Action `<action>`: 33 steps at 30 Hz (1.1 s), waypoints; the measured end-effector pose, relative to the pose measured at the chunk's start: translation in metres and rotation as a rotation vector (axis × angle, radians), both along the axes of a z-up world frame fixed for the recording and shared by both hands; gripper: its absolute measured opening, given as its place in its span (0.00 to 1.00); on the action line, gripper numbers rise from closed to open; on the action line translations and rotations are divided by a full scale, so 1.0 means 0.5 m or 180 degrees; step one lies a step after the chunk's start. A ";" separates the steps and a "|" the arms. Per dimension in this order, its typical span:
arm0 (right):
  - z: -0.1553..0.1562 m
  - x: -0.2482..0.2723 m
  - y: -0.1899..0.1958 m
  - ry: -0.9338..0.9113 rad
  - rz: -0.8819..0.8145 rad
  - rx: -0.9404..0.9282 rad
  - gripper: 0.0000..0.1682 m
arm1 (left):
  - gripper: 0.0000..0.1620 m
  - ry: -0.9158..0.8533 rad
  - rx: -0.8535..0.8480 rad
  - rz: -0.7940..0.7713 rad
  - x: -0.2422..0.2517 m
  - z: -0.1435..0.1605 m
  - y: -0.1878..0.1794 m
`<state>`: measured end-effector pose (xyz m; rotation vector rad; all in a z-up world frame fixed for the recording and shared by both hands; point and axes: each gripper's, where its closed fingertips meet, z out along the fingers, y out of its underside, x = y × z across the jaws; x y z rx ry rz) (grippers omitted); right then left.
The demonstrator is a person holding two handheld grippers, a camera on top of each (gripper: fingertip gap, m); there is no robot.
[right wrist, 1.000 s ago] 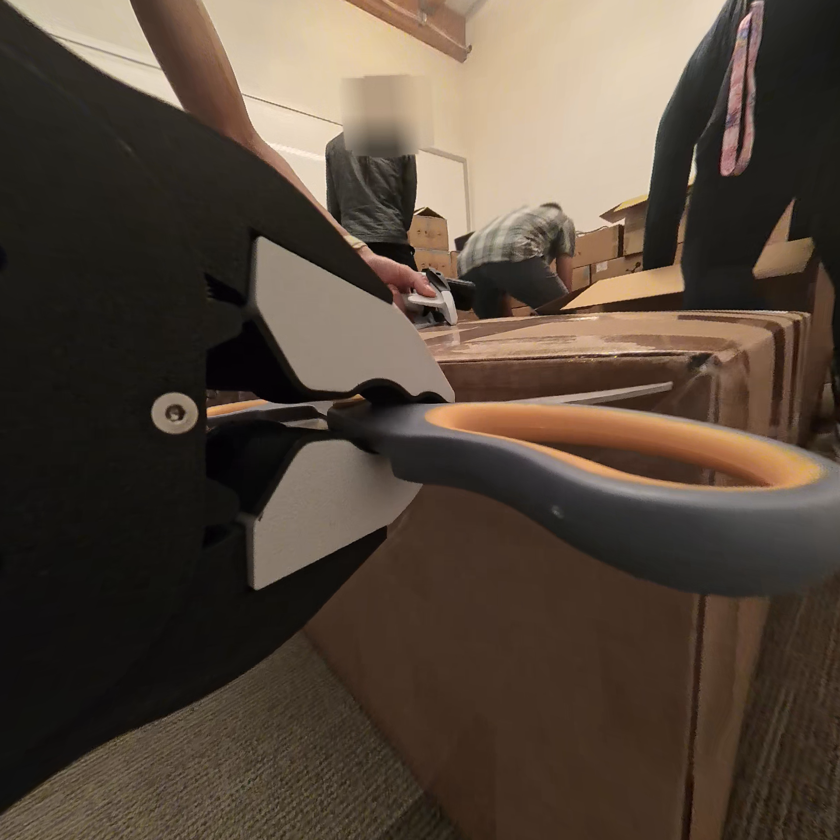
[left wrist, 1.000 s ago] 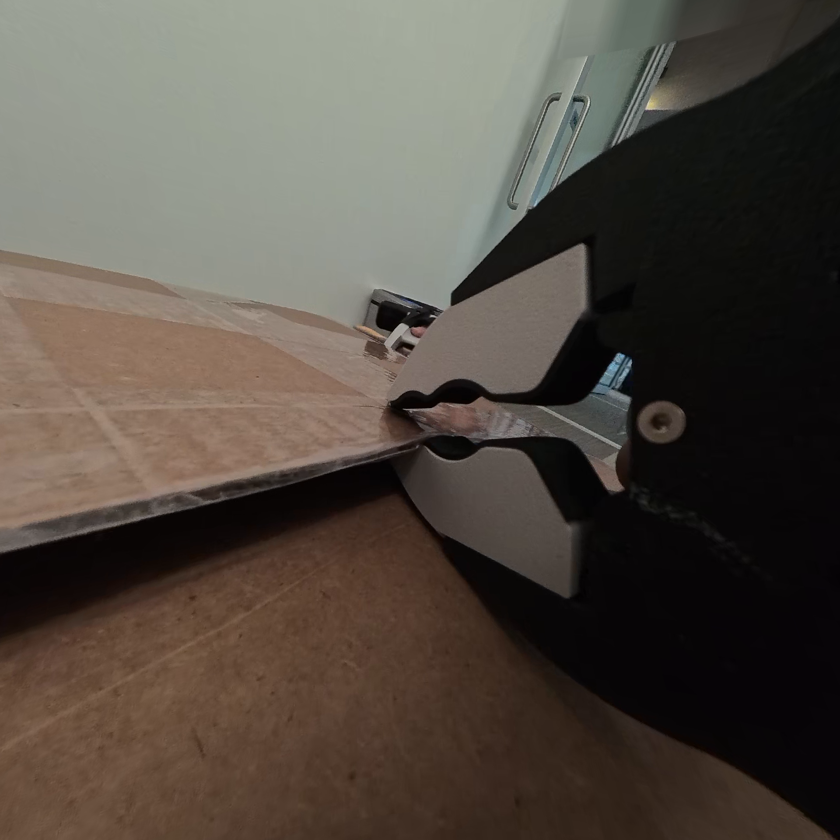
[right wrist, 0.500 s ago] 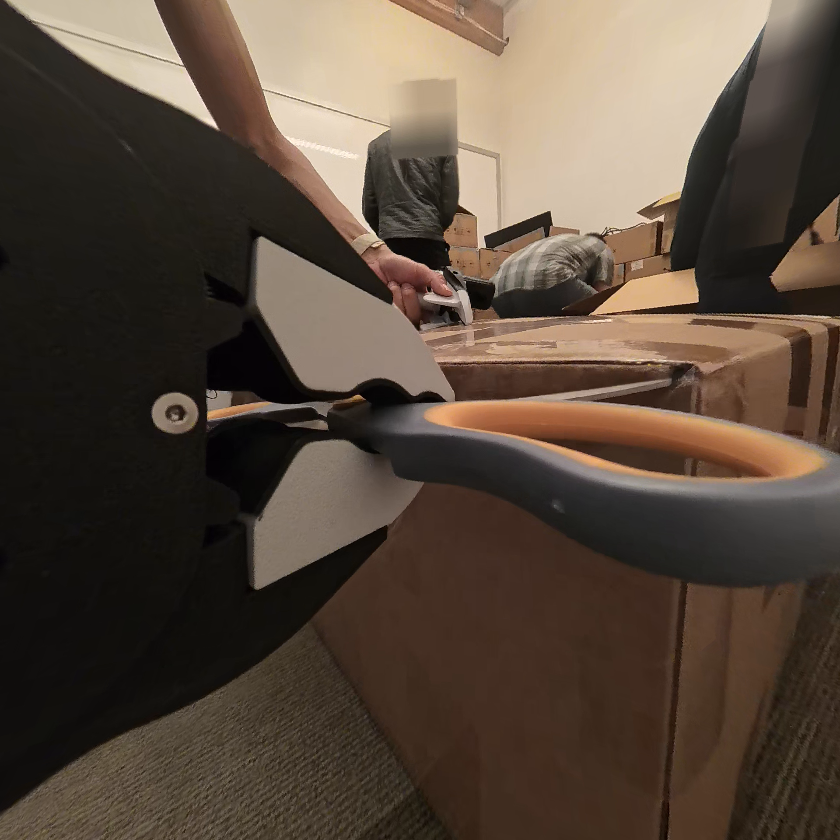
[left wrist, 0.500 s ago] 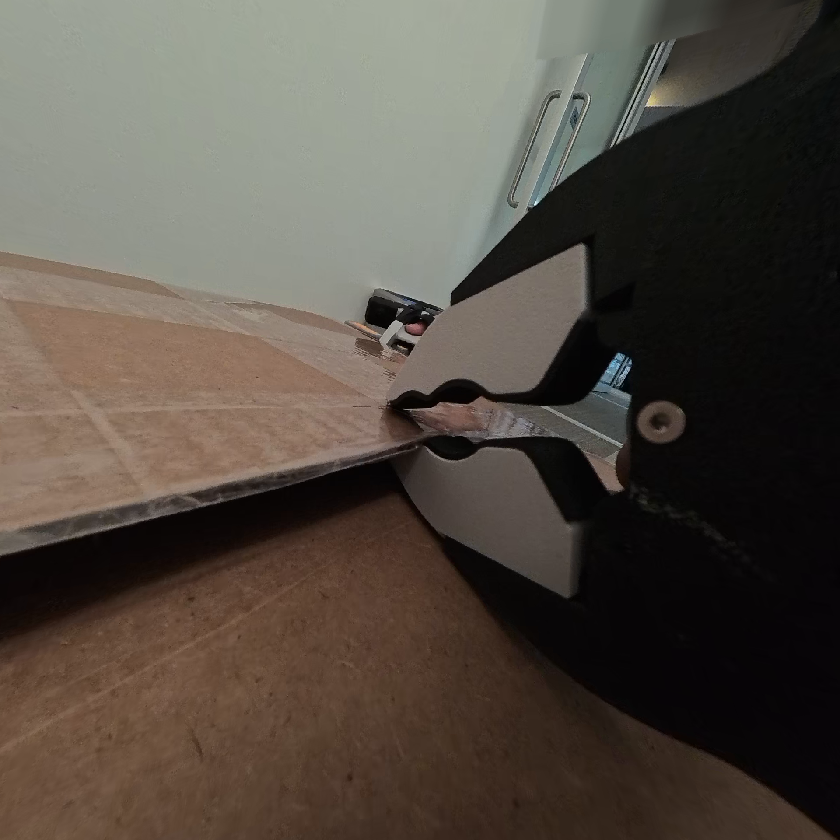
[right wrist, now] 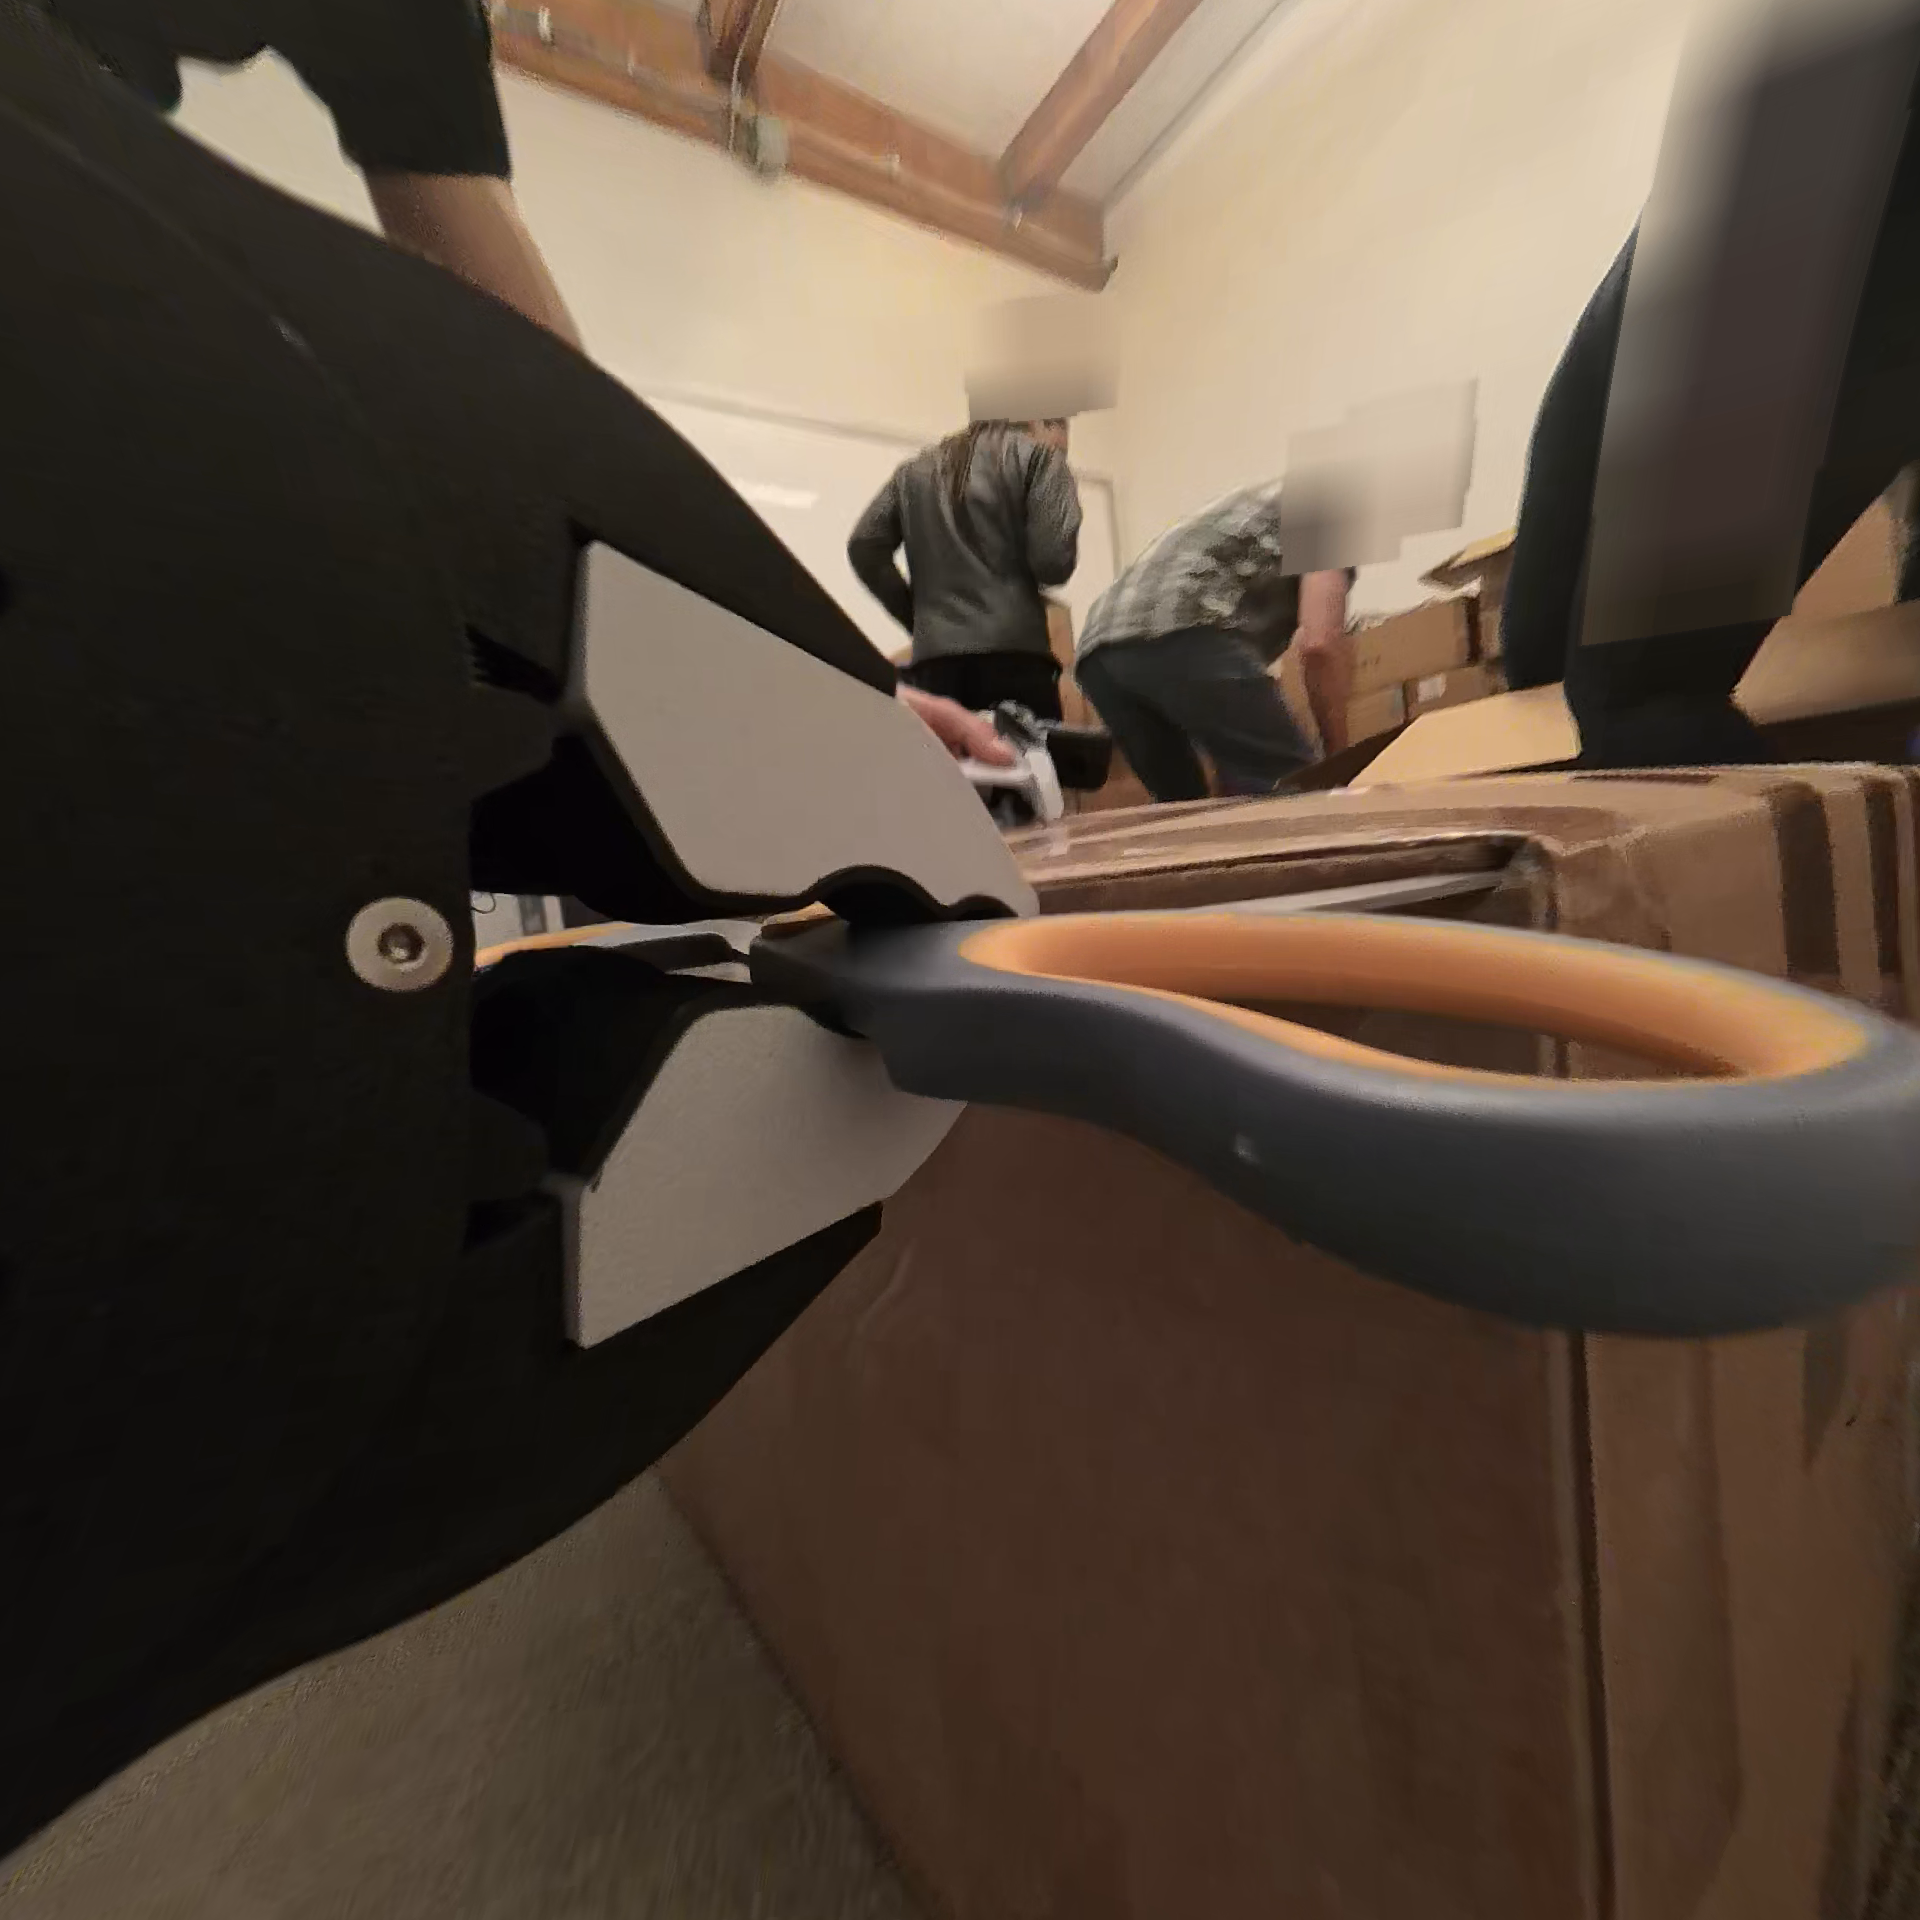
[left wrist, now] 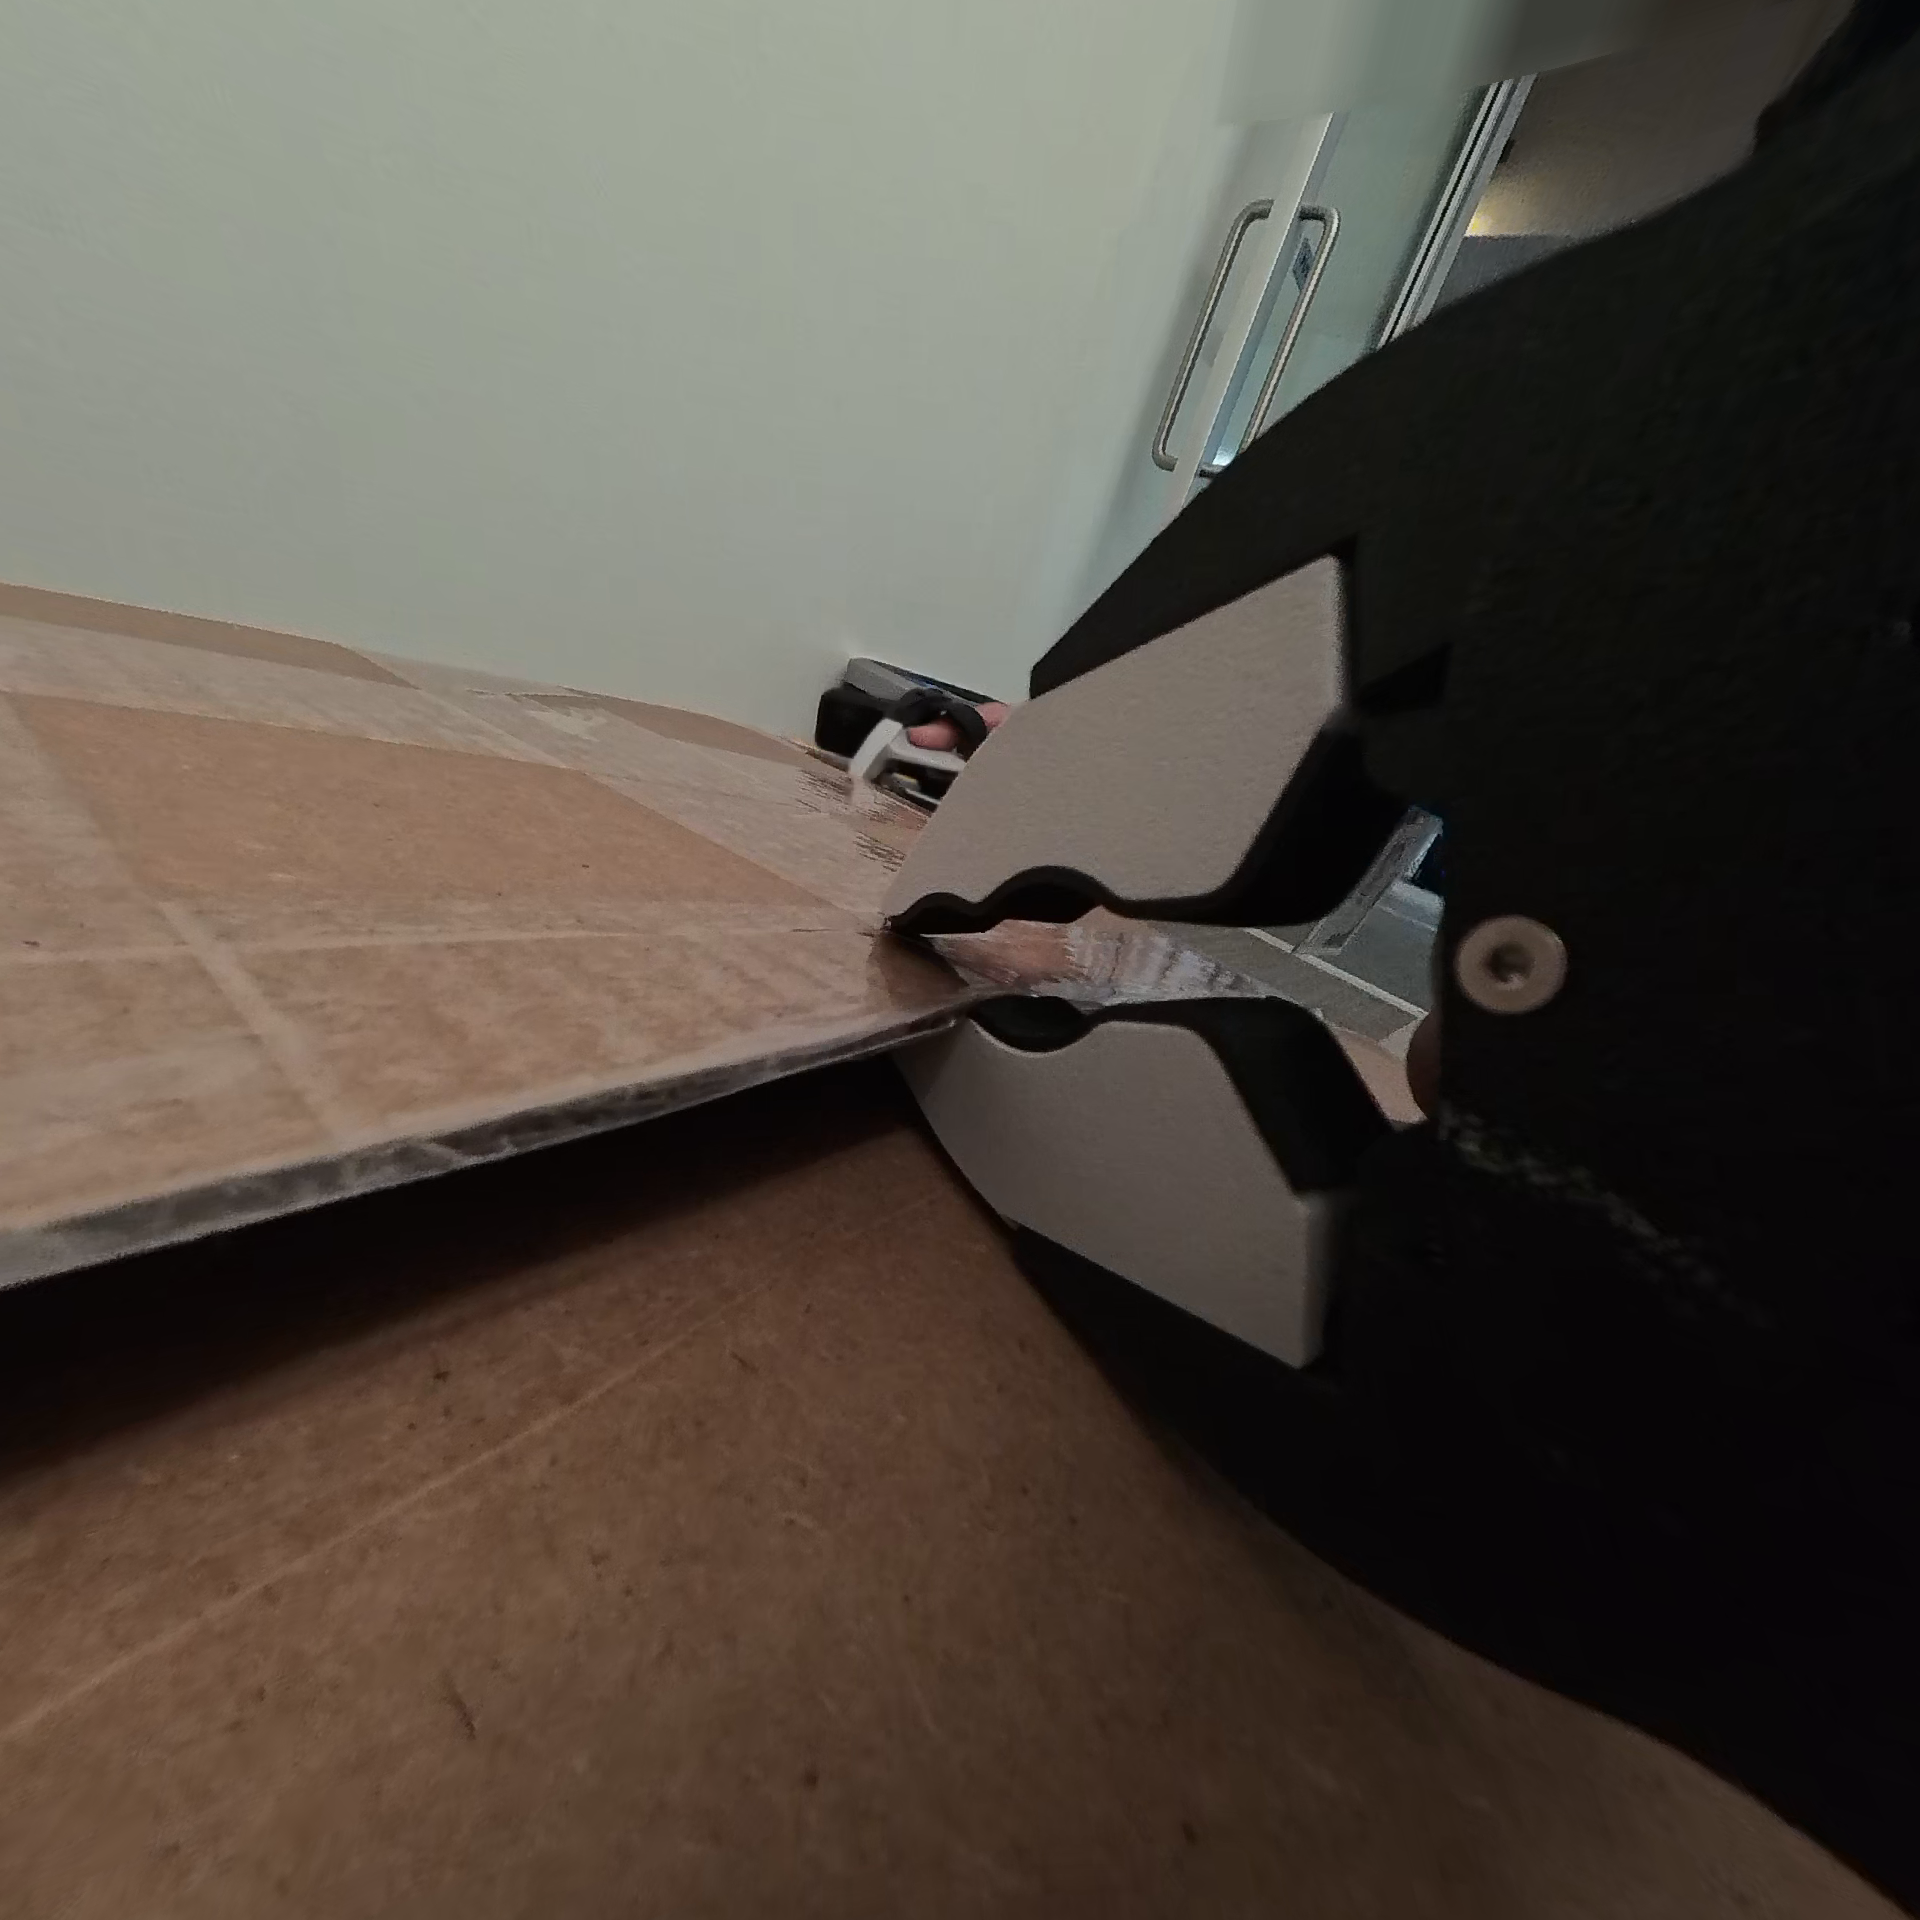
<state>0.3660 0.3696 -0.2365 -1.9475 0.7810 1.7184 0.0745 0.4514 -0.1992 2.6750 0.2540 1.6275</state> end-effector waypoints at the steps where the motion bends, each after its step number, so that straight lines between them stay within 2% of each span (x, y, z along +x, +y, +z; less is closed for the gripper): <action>1: -0.001 -0.005 0.005 0.0000 -0.0023 0.0002 0.02 | 0.05 -0.0001 0.0003 0.0002 0.000 0.000 0.000; 9: -0.003 0.001 -0.007 -0.0573 0.0182 -0.0031 0.03 | 0.05 0.0011 -0.0036 -0.0001 0.000 0.000 0.000; 15: 0.010 -0.008 -0.020 -0.0462 0.0268 -0.0006 0.03 | 0.05 0.0000 -0.0042 -0.0008 0.000 0.000 0.000; 22: 0.008 -0.014 0.007 0.0027 0.0159 0.0068 0.03 | 0.05 -0.0021 -0.0031 -0.0103 -0.001 -0.001 -0.001; 26: 0.013 -0.016 0.003 -0.0296 0.0165 0.0178 0.03 | 0.05 -0.0034 -0.0012 -0.0076 -0.001 -0.001 -0.001; 33: 0.011 -0.053 -0.032 -0.0323 0.0315 0.0177 0.03 | 0.05 -0.0032 -0.0035 -0.0070 -0.001 -0.001 0.000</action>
